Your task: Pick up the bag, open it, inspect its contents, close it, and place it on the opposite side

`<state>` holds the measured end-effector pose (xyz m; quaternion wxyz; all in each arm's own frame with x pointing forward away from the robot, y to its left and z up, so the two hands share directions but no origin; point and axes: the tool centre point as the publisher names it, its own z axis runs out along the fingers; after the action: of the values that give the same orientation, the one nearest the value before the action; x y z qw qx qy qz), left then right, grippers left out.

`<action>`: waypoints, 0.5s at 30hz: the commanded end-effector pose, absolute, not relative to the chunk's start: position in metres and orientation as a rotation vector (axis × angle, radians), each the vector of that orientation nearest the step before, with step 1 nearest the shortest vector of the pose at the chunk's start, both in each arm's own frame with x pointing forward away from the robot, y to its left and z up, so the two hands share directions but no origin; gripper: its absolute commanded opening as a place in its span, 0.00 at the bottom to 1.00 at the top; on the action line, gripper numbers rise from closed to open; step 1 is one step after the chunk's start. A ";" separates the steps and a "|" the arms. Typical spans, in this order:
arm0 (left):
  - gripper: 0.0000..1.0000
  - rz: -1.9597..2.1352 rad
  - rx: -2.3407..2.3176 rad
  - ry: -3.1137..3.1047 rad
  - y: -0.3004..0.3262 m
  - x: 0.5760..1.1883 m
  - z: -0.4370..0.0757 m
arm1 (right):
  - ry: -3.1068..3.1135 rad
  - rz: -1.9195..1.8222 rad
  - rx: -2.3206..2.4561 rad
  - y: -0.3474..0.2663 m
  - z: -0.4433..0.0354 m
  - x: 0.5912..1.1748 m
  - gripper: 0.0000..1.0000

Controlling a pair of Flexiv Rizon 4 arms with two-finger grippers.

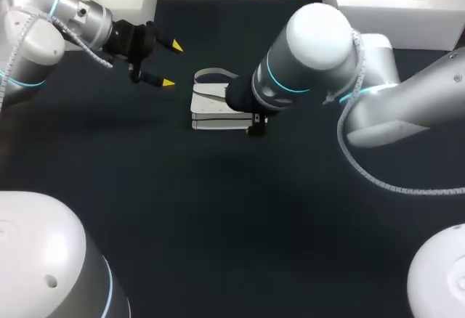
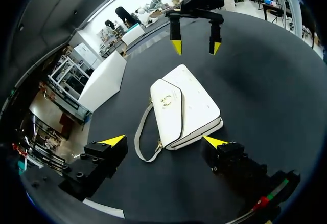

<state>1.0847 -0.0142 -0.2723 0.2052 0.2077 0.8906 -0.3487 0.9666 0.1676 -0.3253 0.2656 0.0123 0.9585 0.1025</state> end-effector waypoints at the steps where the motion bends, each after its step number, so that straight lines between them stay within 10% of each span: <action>1: 1.00 -0.977 0.586 2.489 -0.014 1.088 -0.272 | 2.429 0.264 0.055 0.169 -0.328 0.964 1.00; 15: 1.00 -1.020 0.671 2.412 -0.033 1.085 -0.286 | 2.275 0.114 -0.065 0.161 -0.351 0.986 1.00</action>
<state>1.0840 -0.0306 -0.2794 0.2118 0.2428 0.8739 -0.3640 0.9824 0.1545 -0.3417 0.3511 -0.0340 0.9347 0.0433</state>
